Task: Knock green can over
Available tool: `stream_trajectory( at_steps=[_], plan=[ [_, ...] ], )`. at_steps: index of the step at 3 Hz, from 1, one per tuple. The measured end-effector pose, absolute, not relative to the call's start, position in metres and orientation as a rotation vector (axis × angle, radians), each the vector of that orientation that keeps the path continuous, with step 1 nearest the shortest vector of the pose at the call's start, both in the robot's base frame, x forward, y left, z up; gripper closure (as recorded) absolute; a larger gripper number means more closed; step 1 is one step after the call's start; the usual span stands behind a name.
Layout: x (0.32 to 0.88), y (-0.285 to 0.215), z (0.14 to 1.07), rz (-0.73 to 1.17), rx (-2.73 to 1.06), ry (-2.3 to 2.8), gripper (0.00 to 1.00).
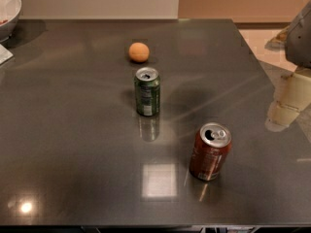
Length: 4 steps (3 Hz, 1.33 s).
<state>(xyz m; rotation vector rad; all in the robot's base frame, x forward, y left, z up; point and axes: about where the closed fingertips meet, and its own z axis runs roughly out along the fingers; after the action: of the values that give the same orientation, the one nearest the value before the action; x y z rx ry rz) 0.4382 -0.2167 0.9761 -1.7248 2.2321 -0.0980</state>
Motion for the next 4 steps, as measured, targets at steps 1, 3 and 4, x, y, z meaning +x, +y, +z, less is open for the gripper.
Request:
stream_trajectory(
  at_steps=[1,3,4],
  plan=[
    [0.443,-0.217,0.978,-0.099,-1.722,2.224,0.00],
    [0.506,-0.200,0.960,0.082,-1.615,2.138,0.00],
    [0.532,-0.164,0.952,0.230,-1.574,2.052,0.00]
  ],
)
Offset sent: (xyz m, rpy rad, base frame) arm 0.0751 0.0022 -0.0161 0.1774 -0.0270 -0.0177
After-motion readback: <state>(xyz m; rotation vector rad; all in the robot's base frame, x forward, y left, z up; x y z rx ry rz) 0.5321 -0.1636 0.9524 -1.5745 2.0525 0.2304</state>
